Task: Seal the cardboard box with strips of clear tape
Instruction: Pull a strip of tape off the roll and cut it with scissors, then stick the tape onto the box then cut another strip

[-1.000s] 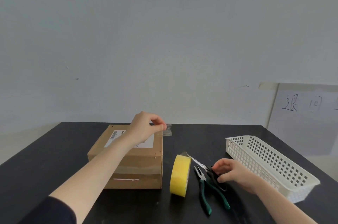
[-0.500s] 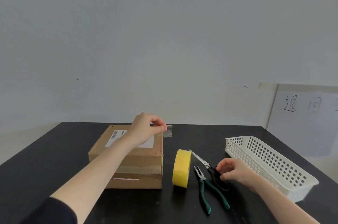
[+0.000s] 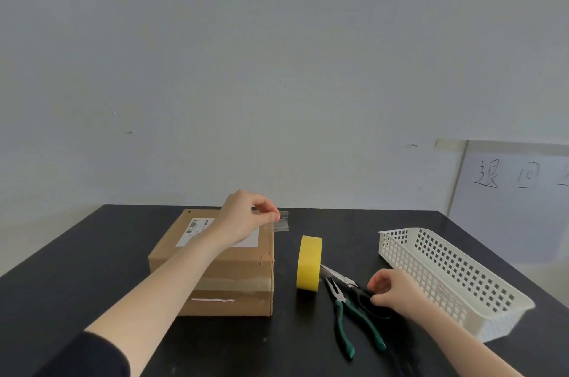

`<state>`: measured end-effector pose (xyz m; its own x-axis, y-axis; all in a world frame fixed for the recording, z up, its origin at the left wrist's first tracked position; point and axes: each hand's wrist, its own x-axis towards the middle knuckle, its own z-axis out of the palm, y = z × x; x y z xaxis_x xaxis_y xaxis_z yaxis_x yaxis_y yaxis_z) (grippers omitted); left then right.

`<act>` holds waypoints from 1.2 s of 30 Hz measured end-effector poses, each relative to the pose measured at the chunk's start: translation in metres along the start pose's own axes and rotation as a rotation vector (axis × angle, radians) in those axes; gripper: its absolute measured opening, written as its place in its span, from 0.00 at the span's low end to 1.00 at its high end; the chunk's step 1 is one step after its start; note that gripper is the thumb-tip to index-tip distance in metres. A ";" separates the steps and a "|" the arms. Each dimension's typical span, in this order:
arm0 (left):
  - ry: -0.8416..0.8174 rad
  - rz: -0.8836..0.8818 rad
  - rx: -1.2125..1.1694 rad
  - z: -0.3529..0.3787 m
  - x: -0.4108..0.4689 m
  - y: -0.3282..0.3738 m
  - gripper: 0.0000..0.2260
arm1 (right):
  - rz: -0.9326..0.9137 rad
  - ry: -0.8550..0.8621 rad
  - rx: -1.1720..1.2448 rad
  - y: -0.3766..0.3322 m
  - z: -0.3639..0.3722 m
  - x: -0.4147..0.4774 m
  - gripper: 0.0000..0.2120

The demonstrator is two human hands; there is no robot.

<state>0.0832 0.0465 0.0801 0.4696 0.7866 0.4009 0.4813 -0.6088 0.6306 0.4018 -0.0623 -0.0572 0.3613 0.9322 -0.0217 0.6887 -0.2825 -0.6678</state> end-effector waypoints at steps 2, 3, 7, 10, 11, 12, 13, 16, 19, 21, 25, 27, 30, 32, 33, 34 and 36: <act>0.000 0.002 0.005 0.000 0.000 0.000 0.02 | -0.001 -0.006 -0.024 -0.002 0.001 -0.002 0.10; 0.001 0.002 0.004 0.000 -0.001 0.001 0.02 | -0.003 -0.013 -0.042 -0.003 0.001 -0.003 0.10; -0.003 -0.006 0.004 -0.001 -0.003 0.002 0.03 | -0.006 -0.046 -0.122 -0.008 -0.002 -0.004 0.10; -0.007 -0.009 -0.003 -0.001 -0.007 0.003 0.03 | -0.065 0.011 -0.157 -0.025 -0.005 -0.009 0.09; -0.005 -0.004 0.003 -0.001 -0.008 0.003 0.02 | -0.106 0.066 -0.129 -0.035 -0.005 -0.010 0.09; -0.002 0.001 0.013 0.000 -0.010 0.003 0.02 | -0.150 0.117 -0.078 -0.046 -0.005 -0.012 0.09; 0.000 0.005 0.023 0.001 -0.010 0.002 0.02 | -0.181 0.155 -0.010 -0.060 -0.003 -0.014 0.07; 0.006 0.013 0.036 0.003 -0.014 -0.001 0.02 | -0.205 0.130 0.194 -0.109 0.003 -0.023 0.07; 0.015 0.019 0.046 0.005 -0.016 -0.004 0.03 | -0.211 0.021 0.328 -0.150 0.012 -0.030 0.09; 0.019 0.024 0.062 0.004 -0.019 -0.002 0.03 | -0.219 -0.030 0.382 -0.168 0.018 -0.033 0.11; 0.026 0.042 0.061 0.001 -0.024 -0.002 0.03 | -0.198 -0.096 0.449 -0.184 0.029 -0.033 0.12; 0.032 0.041 0.050 0.000 -0.026 -0.004 0.04 | -0.178 -0.130 0.493 -0.187 0.033 -0.034 0.10; 0.038 0.035 0.050 -0.001 -0.030 -0.004 0.03 | -0.152 -0.180 0.552 -0.188 0.038 -0.036 0.09; 0.041 0.040 0.049 -0.002 -0.032 -0.005 0.03 | -0.157 -0.202 0.558 -0.189 0.040 -0.038 0.08; 0.041 0.040 0.045 -0.003 -0.033 -0.006 0.03 | -0.164 -0.205 0.551 -0.190 0.041 -0.039 0.08; 0.040 0.038 0.042 -0.003 -0.034 -0.006 0.03 | -0.170 -0.202 0.540 -0.190 0.041 -0.039 0.08; 0.043 0.038 0.041 -0.004 -0.035 -0.007 0.03 | -0.180 -0.191 0.525 -0.190 0.041 -0.040 0.09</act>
<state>0.0610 0.0237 0.0643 0.4565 0.7658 0.4529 0.4941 -0.6416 0.5868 0.2307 -0.0364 0.0404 0.1140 0.9932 0.0251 0.3071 -0.0112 -0.9516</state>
